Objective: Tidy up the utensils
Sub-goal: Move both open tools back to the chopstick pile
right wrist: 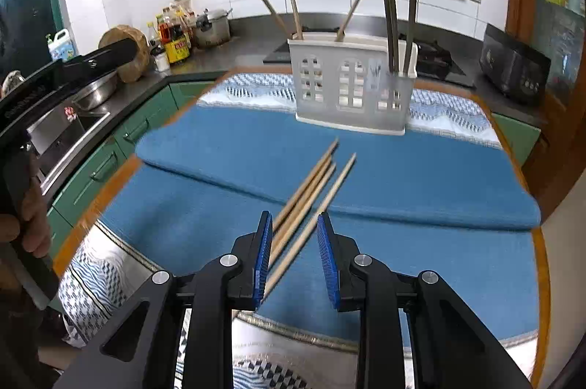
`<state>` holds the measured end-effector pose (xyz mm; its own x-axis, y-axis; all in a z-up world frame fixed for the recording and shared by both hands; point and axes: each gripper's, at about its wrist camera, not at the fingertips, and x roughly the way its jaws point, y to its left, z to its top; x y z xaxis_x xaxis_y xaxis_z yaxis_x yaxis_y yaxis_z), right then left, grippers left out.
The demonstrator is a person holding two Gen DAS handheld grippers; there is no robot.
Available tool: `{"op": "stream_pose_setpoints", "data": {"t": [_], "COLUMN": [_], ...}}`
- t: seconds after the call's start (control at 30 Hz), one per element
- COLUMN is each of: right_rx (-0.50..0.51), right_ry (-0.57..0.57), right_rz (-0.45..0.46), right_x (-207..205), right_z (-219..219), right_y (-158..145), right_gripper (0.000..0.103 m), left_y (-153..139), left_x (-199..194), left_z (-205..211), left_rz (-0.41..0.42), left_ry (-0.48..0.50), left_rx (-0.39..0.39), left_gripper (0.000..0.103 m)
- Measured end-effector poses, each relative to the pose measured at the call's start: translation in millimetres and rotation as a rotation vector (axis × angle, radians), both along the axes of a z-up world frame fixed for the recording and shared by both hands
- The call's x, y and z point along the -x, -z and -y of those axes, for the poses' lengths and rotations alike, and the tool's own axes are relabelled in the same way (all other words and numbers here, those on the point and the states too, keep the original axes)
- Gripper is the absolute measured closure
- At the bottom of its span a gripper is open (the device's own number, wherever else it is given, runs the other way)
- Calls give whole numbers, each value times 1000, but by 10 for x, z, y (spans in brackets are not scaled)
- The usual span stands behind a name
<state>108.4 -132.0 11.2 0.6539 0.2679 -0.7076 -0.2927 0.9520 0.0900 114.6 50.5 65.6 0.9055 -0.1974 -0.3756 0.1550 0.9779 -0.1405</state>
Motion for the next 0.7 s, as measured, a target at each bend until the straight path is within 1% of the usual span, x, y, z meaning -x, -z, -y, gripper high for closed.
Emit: {"op": "stream_pose_setpoints", "data": {"t": [0.17,0.3,0.37,0.5,0.57,0.7], "right_rx": [-13,-52,-92,-141,-160,-195], "right_ry": [21,54,74,130,156,197], "right_rz": [-55,-137,-176,-219,-231,-227], "right_x": [116,121,99,47,31,26], "right_z": [-50,-52,-60,-85,-92,-71], "right_y": [285,602,727,886,934,905], "right_gripper": [78,84,88,94,94,94], "left_y": [214,340,391,470,514,577], "left_x": [158,216,243,263,265,252], "left_z": [-49,-47,-59,-109,-141,-198], "left_rz": [-32,-49,-54,-66,-72,-85], "left_ry": [-22,-26,-25,-29,-29,-24], "left_rx": [6,-4,-4,9,17,30], "left_gripper": [52,52,52,52,52,52]}}
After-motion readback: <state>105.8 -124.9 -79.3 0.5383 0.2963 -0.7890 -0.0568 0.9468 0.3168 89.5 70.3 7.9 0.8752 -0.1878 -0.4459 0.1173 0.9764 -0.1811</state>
